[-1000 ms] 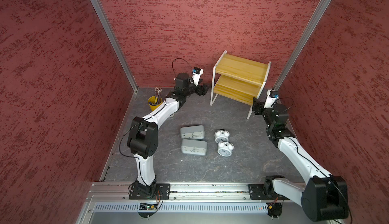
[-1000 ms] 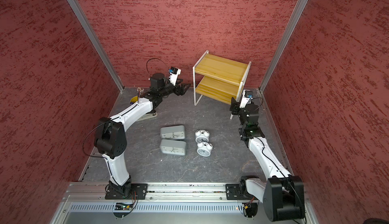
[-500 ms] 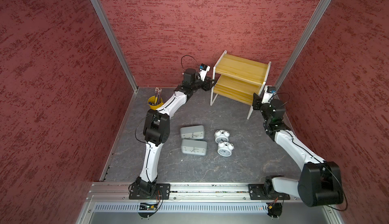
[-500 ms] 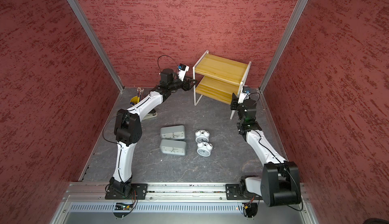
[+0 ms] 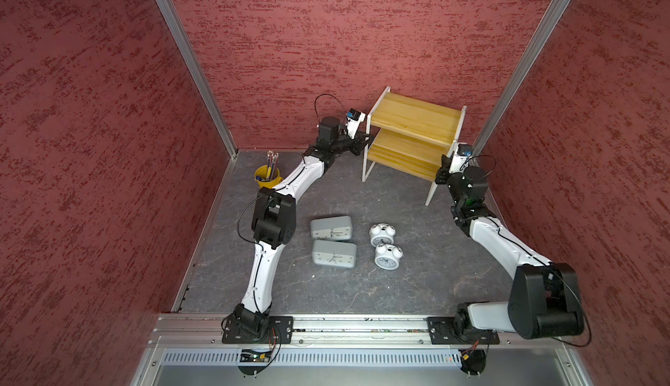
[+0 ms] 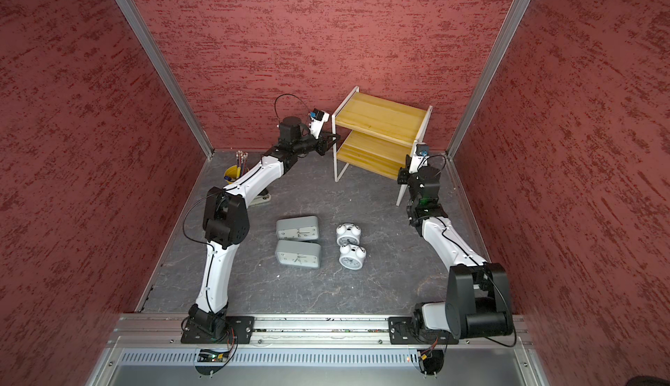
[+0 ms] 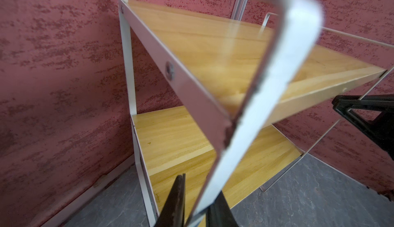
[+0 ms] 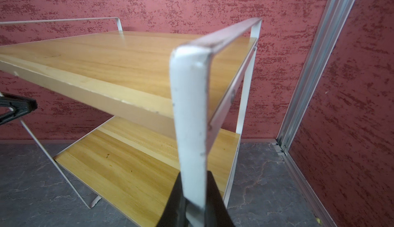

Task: Place the alarm clocks on the shelf by style
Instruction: Move the shelf to the center of the board.

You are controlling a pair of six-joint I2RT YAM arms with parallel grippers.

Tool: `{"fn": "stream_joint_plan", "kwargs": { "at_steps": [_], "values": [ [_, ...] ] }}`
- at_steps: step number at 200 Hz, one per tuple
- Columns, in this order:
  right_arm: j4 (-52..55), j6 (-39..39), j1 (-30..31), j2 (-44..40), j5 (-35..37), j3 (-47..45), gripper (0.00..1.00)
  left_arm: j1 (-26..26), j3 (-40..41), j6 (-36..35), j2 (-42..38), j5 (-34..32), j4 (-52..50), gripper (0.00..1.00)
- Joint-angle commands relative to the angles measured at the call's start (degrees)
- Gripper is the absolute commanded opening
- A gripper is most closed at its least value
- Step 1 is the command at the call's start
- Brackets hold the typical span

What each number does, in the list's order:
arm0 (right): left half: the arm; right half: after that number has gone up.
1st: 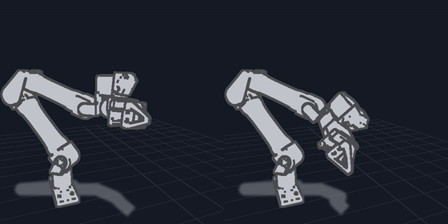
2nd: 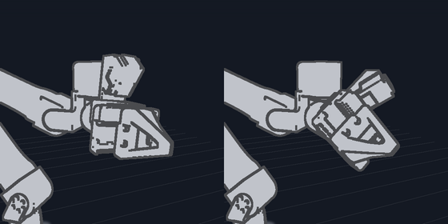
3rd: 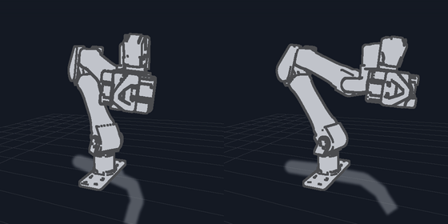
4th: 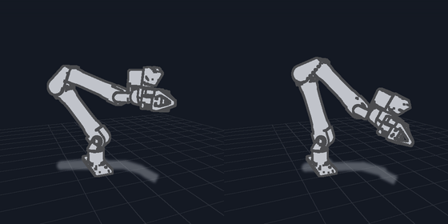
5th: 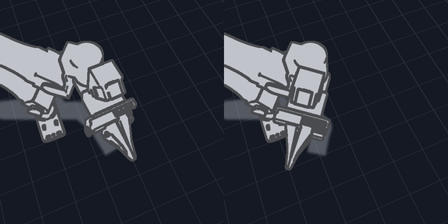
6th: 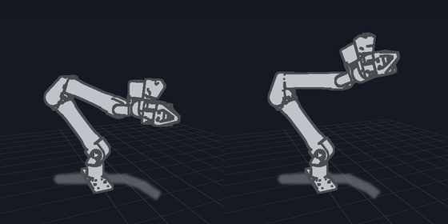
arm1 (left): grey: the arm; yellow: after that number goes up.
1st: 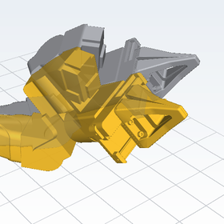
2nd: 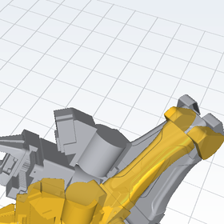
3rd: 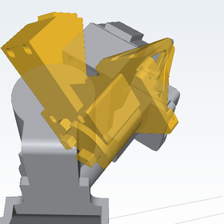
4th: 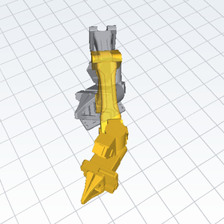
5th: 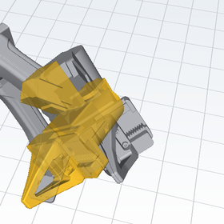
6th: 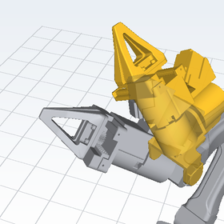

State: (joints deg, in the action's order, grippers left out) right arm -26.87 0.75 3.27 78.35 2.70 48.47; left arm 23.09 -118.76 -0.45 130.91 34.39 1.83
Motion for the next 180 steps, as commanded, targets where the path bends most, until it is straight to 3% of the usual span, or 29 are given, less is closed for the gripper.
{"fn": "stream_joint_plan", "kwargs": {
  "at_steps": [1,90,180],
  "values": [
    [-2.5,-0.2,-0.1,0.8,-2.7,1.7,0.10,0.4,-0.7,3.2,-0.3,1.8,-1.7,0.13],
    [1.5,0.5,0.9,2.8,-20.0,3.8,0.06,-0.9,23.7,4.0,-17.2,-4.4,4.6,0.12],
    [4.0,-0.3,7.3,4.8,-22.9,6.1,0.06,-3.5,46.4,3.1,-35.7,-8.8,4.0,0.12]
  ]
}}
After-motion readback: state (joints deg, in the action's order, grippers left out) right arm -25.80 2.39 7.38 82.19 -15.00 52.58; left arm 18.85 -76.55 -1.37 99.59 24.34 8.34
